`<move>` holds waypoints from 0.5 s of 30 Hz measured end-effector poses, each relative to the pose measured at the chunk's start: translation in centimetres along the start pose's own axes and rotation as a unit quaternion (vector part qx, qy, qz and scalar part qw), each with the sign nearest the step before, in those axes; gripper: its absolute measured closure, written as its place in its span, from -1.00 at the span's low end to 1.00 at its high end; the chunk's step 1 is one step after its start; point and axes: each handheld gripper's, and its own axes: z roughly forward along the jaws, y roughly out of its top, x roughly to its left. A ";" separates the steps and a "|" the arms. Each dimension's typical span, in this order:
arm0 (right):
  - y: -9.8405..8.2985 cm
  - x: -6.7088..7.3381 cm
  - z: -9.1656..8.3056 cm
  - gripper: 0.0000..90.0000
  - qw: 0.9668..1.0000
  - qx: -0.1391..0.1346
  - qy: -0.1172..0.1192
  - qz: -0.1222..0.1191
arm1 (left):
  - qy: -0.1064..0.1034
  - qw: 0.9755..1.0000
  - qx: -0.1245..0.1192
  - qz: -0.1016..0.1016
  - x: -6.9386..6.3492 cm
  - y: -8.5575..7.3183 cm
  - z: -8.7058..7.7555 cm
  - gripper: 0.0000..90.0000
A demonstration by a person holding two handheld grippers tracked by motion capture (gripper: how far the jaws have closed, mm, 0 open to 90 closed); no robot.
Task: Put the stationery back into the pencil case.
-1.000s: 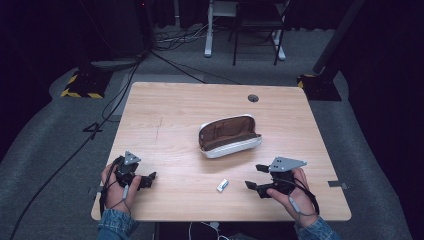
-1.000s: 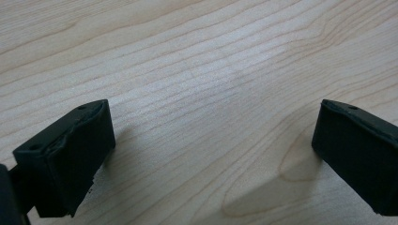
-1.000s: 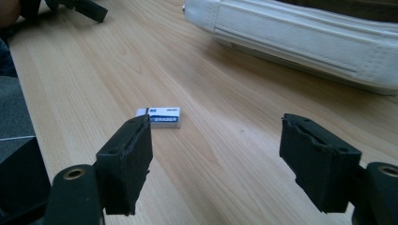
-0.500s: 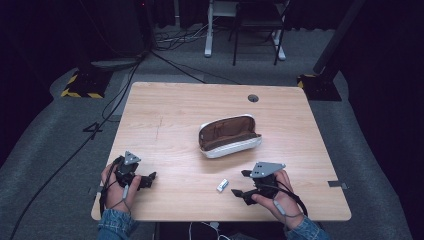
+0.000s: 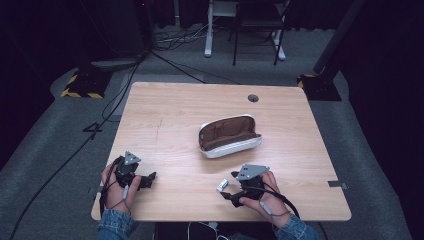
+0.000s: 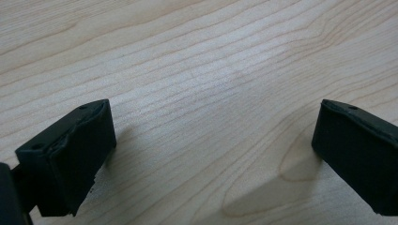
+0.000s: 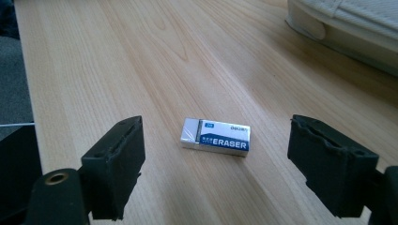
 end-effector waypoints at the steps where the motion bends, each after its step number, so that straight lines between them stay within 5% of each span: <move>1: 0.0 0.0 0.2 -0.55 1.000 0.003 0.000 -0.001 | 0.000 1.000 0.000 0.000 0.0 0.0 0.0 -0.99; 15: -0.2 0.1 2.6 -0.28 1.000 0.028 -0.012 -0.005 | -0.002 1.000 0.000 -0.001 -0.1 0.0 0.0 -0.99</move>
